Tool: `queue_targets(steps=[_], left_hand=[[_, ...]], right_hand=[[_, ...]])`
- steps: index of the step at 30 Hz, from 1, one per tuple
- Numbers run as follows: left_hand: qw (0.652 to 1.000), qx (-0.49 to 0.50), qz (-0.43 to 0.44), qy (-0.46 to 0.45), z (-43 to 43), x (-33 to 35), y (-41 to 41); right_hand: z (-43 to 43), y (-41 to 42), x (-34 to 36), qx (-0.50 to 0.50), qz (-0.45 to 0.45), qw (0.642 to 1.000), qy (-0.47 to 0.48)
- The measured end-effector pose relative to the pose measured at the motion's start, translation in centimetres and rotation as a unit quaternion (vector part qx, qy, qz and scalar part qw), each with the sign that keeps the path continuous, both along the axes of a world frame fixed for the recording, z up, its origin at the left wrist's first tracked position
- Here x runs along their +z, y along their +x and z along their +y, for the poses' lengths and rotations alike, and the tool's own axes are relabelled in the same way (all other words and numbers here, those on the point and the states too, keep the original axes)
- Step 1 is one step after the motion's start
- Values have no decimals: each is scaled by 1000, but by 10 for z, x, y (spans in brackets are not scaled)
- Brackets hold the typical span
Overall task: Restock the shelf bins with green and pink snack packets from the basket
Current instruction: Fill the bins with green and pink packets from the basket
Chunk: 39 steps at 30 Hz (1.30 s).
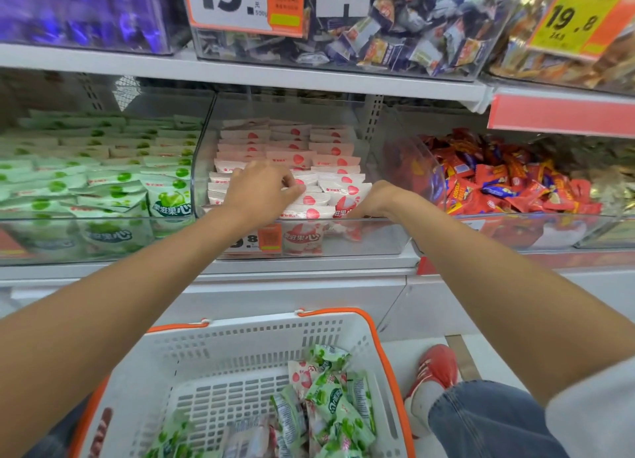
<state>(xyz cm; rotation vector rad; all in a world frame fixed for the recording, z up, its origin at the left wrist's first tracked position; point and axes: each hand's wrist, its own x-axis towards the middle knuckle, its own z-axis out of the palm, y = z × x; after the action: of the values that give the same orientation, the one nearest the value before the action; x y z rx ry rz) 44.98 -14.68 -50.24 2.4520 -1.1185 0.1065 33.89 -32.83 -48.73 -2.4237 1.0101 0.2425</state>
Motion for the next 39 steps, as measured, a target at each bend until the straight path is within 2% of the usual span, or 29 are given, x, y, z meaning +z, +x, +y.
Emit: queue_targets(steps=[4, 9, 14, 17, 23, 28, 33, 35, 37, 39], left_hand=[[996, 7, 80, -44, 0, 1, 3], [992, 28, 124, -7, -4, 13, 16], [994, 75, 74, -24, -5, 5, 13], [994, 70, 74, -49, -4, 1, 10], [991, 63, 81, -90, 0, 1, 6], [990, 64, 79, -94, 1, 1, 1], [992, 68, 43, -100, 2, -1, -2], [991, 65, 2, -114, 4, 1, -5], [987, 44, -66, -143, 10, 5, -15], [983, 7, -93, -159, 19, 11, -33]], right_hand=[[3, 2, -1, 12, -8, 1000, 2], [1, -3, 1, 30, -10, 999, 12], [10, -7, 8, 66, -2, 998, 23], [17, -4, 7, 82, -16, 997, 7], [7, 5, 3, 2, 19, 996, 83], [7, 9, 1, -11, 30, 992, 122], [8, 8, 0, -4, 22, 993, 112], [3, 9, -1, -15, 17, 994, 107], [1, 8, -2, -41, -38, 997, 60], [7, 3, -4, -59, -150, 987, -21]])
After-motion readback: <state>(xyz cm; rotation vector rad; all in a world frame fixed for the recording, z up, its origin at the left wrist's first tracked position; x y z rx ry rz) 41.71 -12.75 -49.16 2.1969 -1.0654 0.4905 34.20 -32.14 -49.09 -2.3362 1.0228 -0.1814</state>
